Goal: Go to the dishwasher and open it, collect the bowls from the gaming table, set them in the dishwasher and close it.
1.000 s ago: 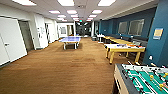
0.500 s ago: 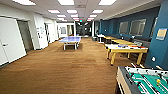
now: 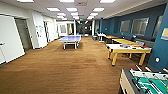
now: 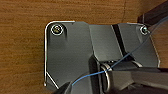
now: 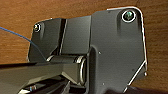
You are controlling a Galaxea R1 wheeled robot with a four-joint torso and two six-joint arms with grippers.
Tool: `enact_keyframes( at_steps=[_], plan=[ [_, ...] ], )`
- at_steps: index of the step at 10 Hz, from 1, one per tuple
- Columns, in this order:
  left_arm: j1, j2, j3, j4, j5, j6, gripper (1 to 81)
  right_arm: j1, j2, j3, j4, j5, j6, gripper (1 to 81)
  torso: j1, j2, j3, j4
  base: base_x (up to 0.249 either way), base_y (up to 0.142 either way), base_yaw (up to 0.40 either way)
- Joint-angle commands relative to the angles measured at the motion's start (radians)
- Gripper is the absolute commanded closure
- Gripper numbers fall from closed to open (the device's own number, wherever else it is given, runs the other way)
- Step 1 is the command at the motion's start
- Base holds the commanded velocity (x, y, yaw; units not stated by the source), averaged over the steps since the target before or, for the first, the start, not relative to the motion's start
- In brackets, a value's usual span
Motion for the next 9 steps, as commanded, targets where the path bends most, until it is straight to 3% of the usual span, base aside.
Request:
enact_keyframes(
  at_steps=[1,9],
  plan=[
    [-0.033,-0.007,-0.002,-0.004,0.039,-0.001,1.0,0.045,0.003,0.006,-0.006,-0.04,-0.002,1.0,0.0,0.0,0.0,0.0,0.229,0.0,0.0],
    [-0.034,-0.01,-0.002,-0.002,0.039,-0.001,1.0,0.05,-0.009,-0.005,0.0,-0.04,-0.002,1.0,-0.003,-0.002,0.001,0.0,0.24,0.0,0.0]
  ],
)
